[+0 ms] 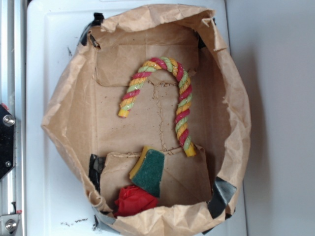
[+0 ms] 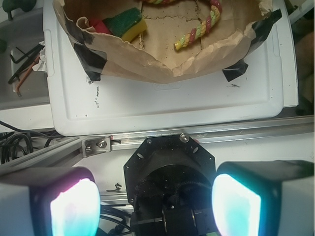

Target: Grab the multicolored rope.

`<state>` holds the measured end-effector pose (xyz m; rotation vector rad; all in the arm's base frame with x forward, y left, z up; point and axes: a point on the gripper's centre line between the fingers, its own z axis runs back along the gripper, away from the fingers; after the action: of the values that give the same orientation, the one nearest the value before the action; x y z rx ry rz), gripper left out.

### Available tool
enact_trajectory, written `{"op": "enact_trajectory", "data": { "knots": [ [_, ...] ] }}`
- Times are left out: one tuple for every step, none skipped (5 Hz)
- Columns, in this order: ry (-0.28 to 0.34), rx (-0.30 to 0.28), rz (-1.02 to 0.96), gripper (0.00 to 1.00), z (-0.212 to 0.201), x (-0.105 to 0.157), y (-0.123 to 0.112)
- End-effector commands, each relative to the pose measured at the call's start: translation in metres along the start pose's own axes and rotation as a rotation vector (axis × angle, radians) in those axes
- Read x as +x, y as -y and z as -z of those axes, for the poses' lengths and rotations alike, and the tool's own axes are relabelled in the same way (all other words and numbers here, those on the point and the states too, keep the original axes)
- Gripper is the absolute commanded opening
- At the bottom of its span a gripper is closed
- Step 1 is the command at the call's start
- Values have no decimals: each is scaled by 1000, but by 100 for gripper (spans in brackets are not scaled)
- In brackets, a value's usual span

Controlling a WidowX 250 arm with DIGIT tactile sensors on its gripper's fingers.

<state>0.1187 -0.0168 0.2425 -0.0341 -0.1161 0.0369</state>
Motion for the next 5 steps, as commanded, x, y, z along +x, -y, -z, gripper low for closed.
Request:
{"op": "enact_trajectory", "data": {
  "knots": [
    [0,0,0,100,0,0,0],
    [8,26,-49,100,19,48,-18],
    [5,14,-65,100,33,82,-44],
    [25,10,-14,100,50,103,-66],
    [46,29,39,100,69,124,-73]
  ]
}}
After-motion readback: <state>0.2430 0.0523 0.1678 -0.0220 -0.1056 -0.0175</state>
